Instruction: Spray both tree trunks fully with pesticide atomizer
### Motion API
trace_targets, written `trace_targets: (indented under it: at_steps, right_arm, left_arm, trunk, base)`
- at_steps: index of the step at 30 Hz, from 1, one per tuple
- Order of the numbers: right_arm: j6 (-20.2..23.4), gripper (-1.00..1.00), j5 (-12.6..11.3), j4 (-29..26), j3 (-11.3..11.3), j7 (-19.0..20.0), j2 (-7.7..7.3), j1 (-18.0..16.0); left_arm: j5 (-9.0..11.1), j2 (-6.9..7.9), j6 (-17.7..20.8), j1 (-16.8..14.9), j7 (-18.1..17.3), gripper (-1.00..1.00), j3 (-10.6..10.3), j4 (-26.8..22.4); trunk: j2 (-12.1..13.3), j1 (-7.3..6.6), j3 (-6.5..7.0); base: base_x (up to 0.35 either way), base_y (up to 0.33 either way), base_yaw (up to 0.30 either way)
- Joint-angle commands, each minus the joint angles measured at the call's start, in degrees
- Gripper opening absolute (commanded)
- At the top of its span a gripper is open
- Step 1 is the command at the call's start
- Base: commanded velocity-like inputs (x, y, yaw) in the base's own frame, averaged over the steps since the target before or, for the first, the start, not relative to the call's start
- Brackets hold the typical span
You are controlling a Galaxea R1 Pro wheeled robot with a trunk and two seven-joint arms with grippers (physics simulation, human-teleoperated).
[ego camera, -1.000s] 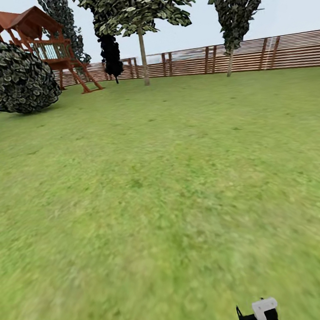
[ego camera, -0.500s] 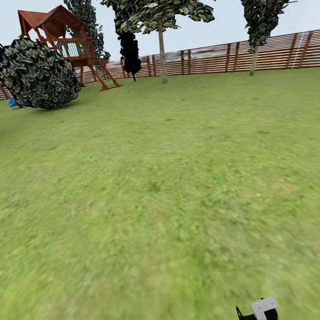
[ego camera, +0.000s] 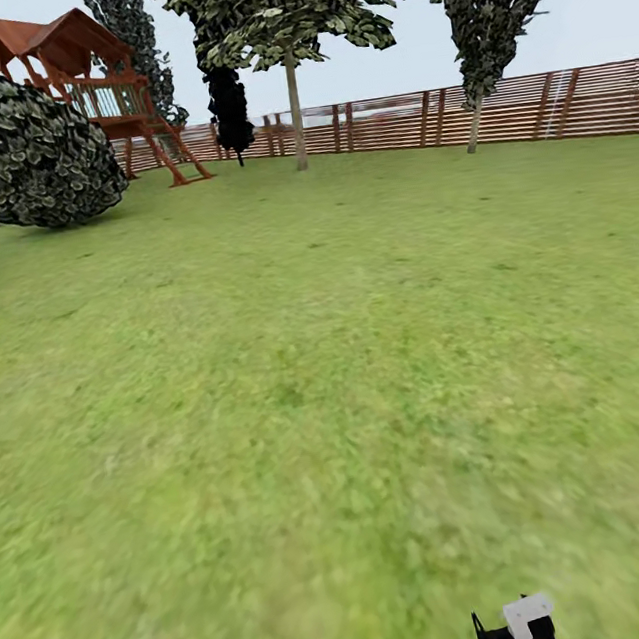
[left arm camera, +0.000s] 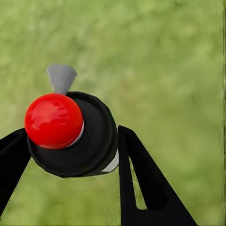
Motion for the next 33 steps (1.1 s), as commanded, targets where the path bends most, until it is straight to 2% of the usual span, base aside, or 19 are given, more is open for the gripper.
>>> trace_targets:
  at_steps: [1, 21, 33]
  right_arm:
    - [0.0, 1.0, -0.02, 0.0, 0.0, 0.0, 0.0, 0.0]
    - [0.09, 1.0, 0.13, -0.02, 0.09, 0.03, -0.43, 0.0]
    - [0.09, 1.0, -0.04, -0.03, 0.09, -0.08, -0.19, 0.0]
  left_arm:
    - [-0.01, 0.0, 0.0, 0.0, 0.0, -1.0, 0.0, 0.0]
    - [-0.01, 0.09, 0.08, 0.0, 0.0, -1.0, 0.0, 0.08]
    - [-0.01, 0.17, 0.08, 0.0, 0.0, -1.0, 0.0, 0.08]
  trunk:
    - [0.0, 0.0, 0.0]
    - [0.0, 0.0, 0.0]
    - [0.0, 0.0, 0.0]
  base:
    - [0.338, 0.1, -0.262]
    - [0.339, 0.015, -0.013]
    - [0.34, 0.0, -0.023]
